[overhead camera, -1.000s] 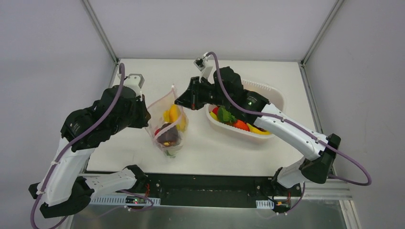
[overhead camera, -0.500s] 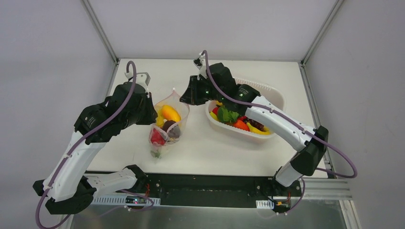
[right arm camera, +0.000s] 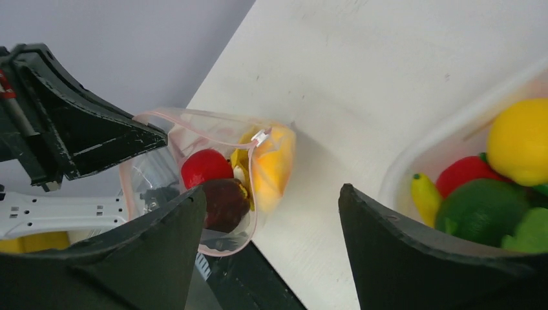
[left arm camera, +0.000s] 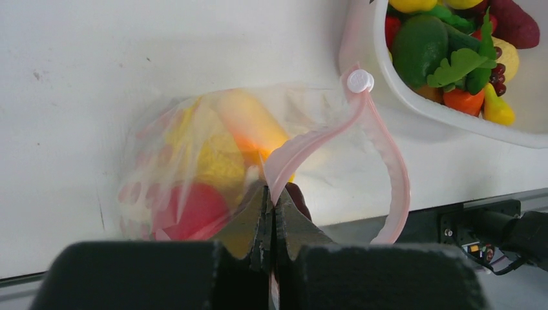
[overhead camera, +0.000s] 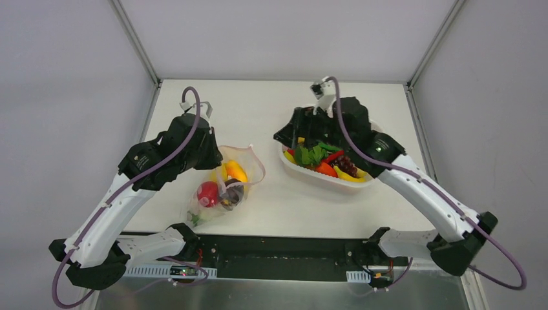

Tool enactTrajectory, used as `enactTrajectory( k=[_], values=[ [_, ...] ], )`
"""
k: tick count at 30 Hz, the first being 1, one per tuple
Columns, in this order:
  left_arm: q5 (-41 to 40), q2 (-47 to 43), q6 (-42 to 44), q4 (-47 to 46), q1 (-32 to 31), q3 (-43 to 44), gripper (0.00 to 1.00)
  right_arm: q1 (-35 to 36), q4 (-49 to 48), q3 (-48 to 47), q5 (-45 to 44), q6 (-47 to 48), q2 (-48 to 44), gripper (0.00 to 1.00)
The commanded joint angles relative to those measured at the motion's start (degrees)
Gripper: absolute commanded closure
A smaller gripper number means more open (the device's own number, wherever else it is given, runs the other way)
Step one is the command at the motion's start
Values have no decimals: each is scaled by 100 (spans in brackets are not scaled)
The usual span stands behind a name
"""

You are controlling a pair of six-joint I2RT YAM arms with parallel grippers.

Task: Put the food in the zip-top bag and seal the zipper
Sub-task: Adjust the fake vegetable in the bin.

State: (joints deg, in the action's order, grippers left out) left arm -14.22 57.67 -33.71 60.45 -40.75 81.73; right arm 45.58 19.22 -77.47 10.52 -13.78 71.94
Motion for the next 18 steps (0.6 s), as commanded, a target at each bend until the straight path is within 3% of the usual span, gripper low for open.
enactTrajectory(
  k=[1,3,7,15,18],
  values=[
    [98,-44,-130,-421,86,-27,100,-446,-309,411,-1179,200,-500,23],
    [139,-82,-144,-485,85,-79,100,-824,-127,484,-1010,187,-398,33],
    [164,-152,-140,-533,85,-181,100,-1403,187,501,129,144,7,38],
    [211,-240,-127,-613,89,-316,100,-1439,252,457,1720,79,524,52],
    [178,-299,-127,-636,85,-363,100,-1440,431,517,1718,9,663,53]
  ],
)
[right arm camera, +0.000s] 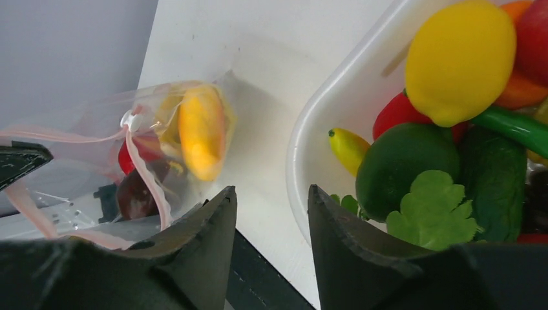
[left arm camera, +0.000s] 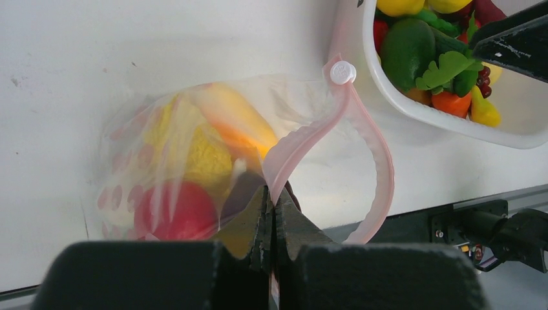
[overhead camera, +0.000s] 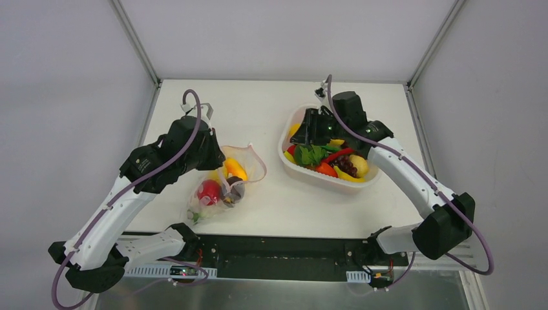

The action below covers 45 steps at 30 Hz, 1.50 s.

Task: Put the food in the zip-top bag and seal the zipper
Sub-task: Adjust the fake vegetable in the bin.

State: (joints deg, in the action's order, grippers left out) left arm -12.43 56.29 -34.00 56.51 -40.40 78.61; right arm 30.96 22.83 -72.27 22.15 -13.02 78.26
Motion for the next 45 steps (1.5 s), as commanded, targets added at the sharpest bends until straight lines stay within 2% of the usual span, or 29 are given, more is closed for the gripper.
enactTrajectory(
  k=[1,5,8,13,20,23,27,33,36,39,42,45],
  values=[
    [-4,-174,-98,-250,52,-61,100,17,173,9,436,-16,117,53],
    [30,-179,-98,-282,54,-83,100,15,787,-8,-562,118,491,52],
    [30,-193,-73,-262,50,-88,100,-10,1038,234,-1117,179,445,51],
    [-16,-269,-55,-324,59,-153,100,-369,1158,643,-3140,-28,-83,48],
    [-37,-292,-2,-299,59,-137,100,-1074,1251,697,-3907,-42,-607,46],
    [-51,-357,-15,-311,67,-207,100,-1095,1060,532,-3369,77,-808,42],
    [-35,-366,-36,-325,68,-236,100,-1088,626,259,-1705,-46,-855,36],
    [31,-330,-67,-347,68,-223,100,-1006,381,-35,-1137,-238,-664,26],
    [30,-329,-71,-334,68,-223,100,-820,86,19,-128,-304,-678,27],
    [22,-330,-89,-347,68,-240,100,-514,-421,316,912,-628,-687,40],
    [53,-319,-98,-345,68,-232,100,-267,-496,480,790,-628,-630,40],
    [89,-305,-83,-343,68,-232,100,-240,-150,620,577,-628,-369,40]
  ],
)
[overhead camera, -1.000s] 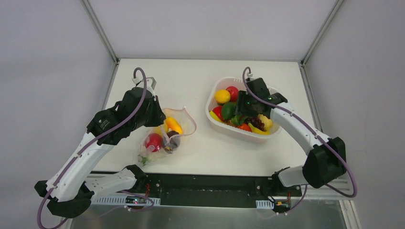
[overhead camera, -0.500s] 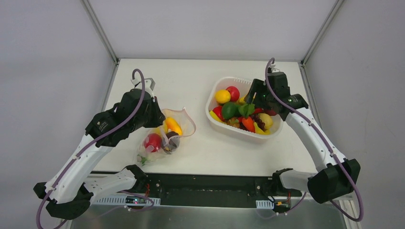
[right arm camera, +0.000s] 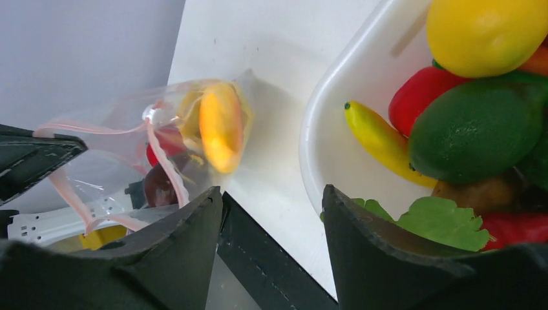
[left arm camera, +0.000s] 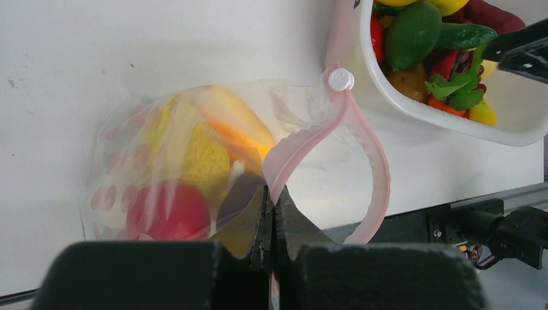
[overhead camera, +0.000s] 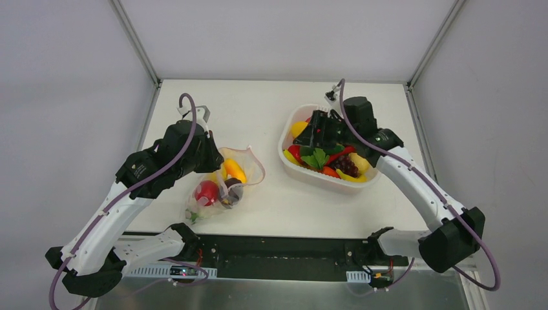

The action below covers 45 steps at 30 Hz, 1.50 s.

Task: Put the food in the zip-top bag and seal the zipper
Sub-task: Adjust the fake vegetable in the bin, then pick up the fake fruit from the bin.

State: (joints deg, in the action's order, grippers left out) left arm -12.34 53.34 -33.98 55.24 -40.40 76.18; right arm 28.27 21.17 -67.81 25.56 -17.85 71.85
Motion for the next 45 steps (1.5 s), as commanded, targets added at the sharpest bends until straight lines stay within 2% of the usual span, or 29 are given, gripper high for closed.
enactTrajectory(
  k=[1,4,5,6,9,13,16,20,22,30,34,38,42,45],
  values=[
    [73,-2,-75,-205,68,18,100,28,142,239,260,-145,356,40],
    [57,-30,-74,-195,68,-2,100,25,630,423,-293,-145,417,40],
    [58,-27,-74,-202,68,-17,100,18,663,578,-553,123,357,56],
    [71,-26,-74,-207,68,-28,100,0,712,682,-932,207,300,60],
    [70,-14,-74,-209,72,-42,100,-124,1123,758,-1729,255,147,60],
    [100,-9,-74,-249,69,-68,100,-229,1270,786,-2177,358,-126,59],
    [104,-7,-65,-230,68,-65,100,-233,1393,542,-2292,368,-138,49],
    [148,-3,-65,-294,74,-97,100,-231,762,423,-1736,308,-245,34],
    [160,7,-72,-284,74,-91,100,-230,598,271,-1746,360,-99,28],
    [204,-65,-126,-350,76,-191,100,-223,514,-362,-2022,511,1358,21],
    [247,-68,-127,-317,76,-191,100,-181,723,-516,-1841,781,1775,19],
    [253,-116,-140,-311,76,-231,100,-50,1043,-615,-1700,987,2016,23],
    [242,-138,-153,-299,76,-253,100,-35,1023,-570,-1669,975,1916,33],
    [271,-106,-153,-316,76,-220,100,-39,834,-500,-1987,917,1656,42]
  ],
)
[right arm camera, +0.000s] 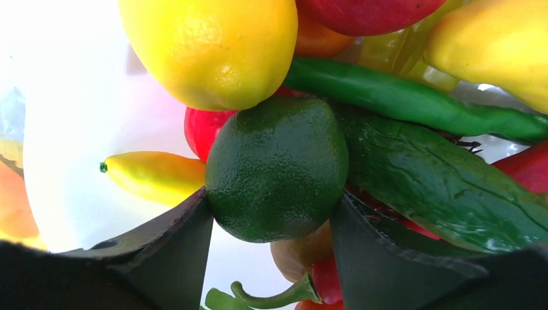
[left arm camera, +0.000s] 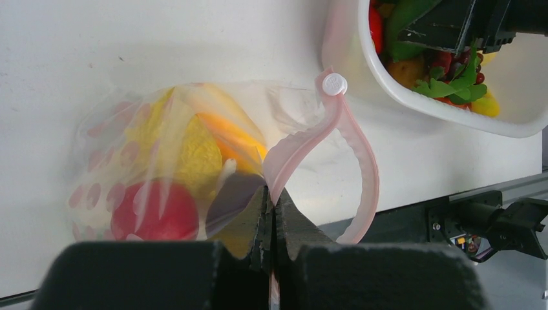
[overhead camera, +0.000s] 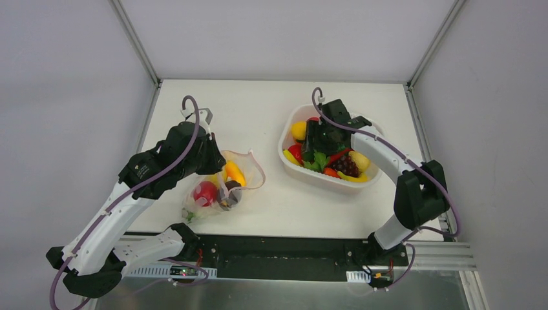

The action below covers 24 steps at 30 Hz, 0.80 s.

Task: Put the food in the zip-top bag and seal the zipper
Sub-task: Pick up the fake fruit from the bin.

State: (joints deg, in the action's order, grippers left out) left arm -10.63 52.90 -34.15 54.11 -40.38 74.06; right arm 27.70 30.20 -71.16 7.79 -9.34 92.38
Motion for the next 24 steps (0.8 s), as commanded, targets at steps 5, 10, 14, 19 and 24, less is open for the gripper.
enactTrajectory(
  k=[5,10,14,19,24],
  values=[
    [188,-14,-149,-232,74,30,100,15,-704,160,-658,-60,-1122,51],
    [254,1,-153,-281,74,27,100,-66,-1122,537,-735,-180,-1650,52],
    [384,44,-162,-374,74,12,100,-85,-1189,678,-927,-364,-1853,53],
    [531,59,-171,-447,70,16,100,-83,-1428,717,-16,-549,-2371,53],
    [695,49,-197,-542,74,19,100,-73,-1916,851,1167,-831,-3036,56]
  ],
)
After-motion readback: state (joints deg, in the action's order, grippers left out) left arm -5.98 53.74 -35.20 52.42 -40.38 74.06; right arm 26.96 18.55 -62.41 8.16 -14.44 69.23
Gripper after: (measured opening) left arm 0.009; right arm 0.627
